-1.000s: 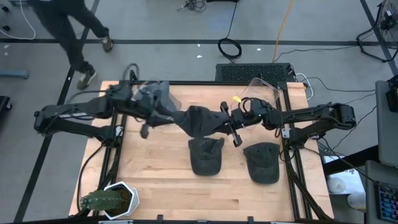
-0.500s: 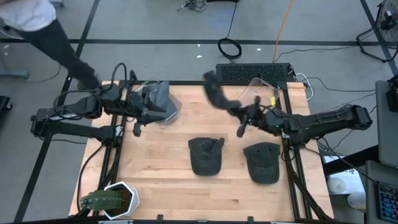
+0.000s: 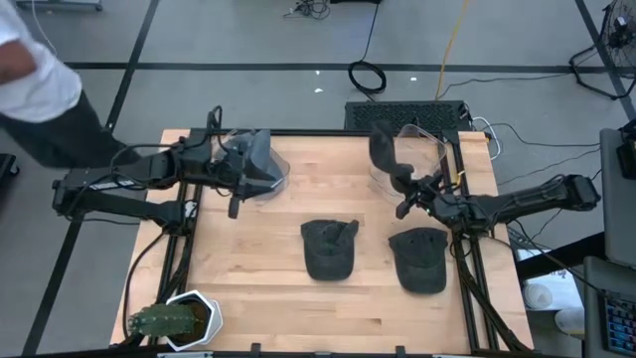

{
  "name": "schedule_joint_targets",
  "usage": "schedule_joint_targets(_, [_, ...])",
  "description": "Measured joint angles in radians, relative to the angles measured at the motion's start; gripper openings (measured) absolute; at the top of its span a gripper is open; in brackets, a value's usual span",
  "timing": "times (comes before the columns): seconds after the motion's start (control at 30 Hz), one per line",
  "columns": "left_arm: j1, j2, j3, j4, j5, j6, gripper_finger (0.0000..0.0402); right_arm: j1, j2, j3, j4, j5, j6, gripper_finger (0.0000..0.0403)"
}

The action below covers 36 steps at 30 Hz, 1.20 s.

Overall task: Pick & Place hat
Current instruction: Put the left black cap into the right transparent bin

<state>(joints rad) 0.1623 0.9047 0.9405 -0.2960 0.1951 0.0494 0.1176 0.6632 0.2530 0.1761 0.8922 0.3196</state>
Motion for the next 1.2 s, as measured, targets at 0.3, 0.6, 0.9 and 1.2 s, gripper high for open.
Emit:
schedule_joint_targets(0.3, [0.000,0.014,0.000,0.007,-0.021,-0.010,0.0131,-0.007,-0.067,-0.206,0.207,-0.062,0.081,0.0000])
schedule_joint_targets(0.6, [0.001,0.014,0.000,0.017,-0.040,-0.039,0.0131,-0.008,-0.071,-0.234,0.220,-0.052,0.105,0.0013])
schedule_joint_targets(0.9, [0.001,0.014,-0.001,0.017,-0.047,-0.055,0.0131,-0.007,-0.070,-0.236,0.215,-0.054,0.076,0.0069])
schedule_joint_targets(1.2, [0.001,0.014,-0.001,0.016,-0.047,-0.059,0.0131,-0.007,-0.071,-0.234,0.288,0.093,-0.048,0.0185])
